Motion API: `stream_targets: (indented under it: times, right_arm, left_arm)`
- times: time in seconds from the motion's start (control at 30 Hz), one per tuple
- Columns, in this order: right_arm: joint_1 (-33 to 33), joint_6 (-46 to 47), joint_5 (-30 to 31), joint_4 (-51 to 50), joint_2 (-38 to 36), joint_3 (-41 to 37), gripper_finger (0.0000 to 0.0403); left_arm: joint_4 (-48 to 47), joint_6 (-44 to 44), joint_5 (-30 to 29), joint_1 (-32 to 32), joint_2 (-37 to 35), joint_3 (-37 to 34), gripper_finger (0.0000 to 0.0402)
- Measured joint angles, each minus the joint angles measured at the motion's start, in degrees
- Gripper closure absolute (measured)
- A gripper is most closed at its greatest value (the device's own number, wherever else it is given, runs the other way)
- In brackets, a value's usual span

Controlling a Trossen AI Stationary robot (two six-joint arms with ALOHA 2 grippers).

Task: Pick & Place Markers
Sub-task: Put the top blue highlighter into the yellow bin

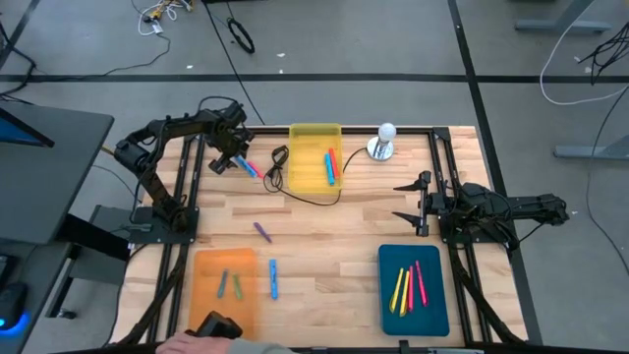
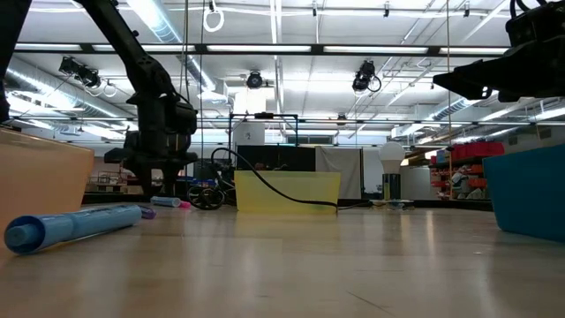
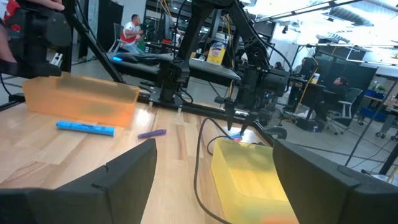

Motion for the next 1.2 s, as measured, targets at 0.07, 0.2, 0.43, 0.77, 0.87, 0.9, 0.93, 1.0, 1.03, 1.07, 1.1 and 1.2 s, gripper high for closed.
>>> stream_targets:
  times: [0.07, 0.2, 0.43, 0.77, 0.87, 0.9, 0.93, 1.0, 1.03, 1.07, 1.1, 1.2]
  right_arm:
    - [0.0, 0.0, 0.0, 0.0, 0.0, 0.0, 0.0080]
    - [0.0, 0.0, 0.0, 0.0, 0.0, 0.0, 0.0080]
    - [0.0, 0.0, 0.0, 0.0, 0.0, 0.0, 0.0080]
    - [0.0, 0.0, 0.0, 0.0, 0.0, 0.0, 0.0080]
    - [0.0, 0.0, 0.0, 0.0, 0.0, 0.0, 0.0080]
    - [0.0, 0.0, 0.0, 0.0, 0.0, 0.0, 0.0080]
    - [0.0, 0.0, 0.0, 0.0, 0.0, 0.0, 0.0080]
    - [0.0, 0.0, 0.0, 0.0, 0.0, 0.0, 0.0080]
    - [0.0, 0.0, 0.0, 0.0, 0.0, 0.0, 0.0080]
    - [0.0, 0.0, 0.0, 0.0, 0.0, 0.0, 0.0080]
    - [0.0, 0.0, 0.0, 0.0, 0.0, 0.0, 0.0080]
    - [0.0, 0.0, 0.0, 0.0, 0.0, 0.0, 0.0080]
  left_arm:
    - [0.0, 0.0, -0.3, 0.1, 0.0, 0.0, 0.0204]
    - [0.0, 0.0, -0.3, 0.1, 0.0, 0.0, 0.0204]
    - [-1.2, 1.9, 1.3, 0.2, 0.0, 0.0, 0.0204]
    - [-3.0, 4.0, 0.1, -1.0, 0.0, 2.3, 0.0204]
    - [-4.1, 4.3, -0.4, -1.0, -0.1, 3.9, 0.0204]
    - [-4.2, 4.1, -0.4, -1.1, -0.1, 4.0, 0.0204]
    - [-4.2, 3.9, -0.3, -1.2, -0.1, 4.0, 0.0204]
    - [-4.8, 3.0, -0.2, -1.5, -0.1, 4.1, 0.0204]
    - [-5.4, 2.9, -0.2, -1.6, -0.1, 4.1, 0.0204]
    - [-5.8, 2.9, -0.1, -1.7, -0.1, 4.1, 0.0204]
    - [-6.0, 2.9, -0.2, -2.0, 0.0, 4.1, 0.0204]
    - [-6.6, 3.0, -0.3, -2.3, 0.0, 4.1, 0.0204]
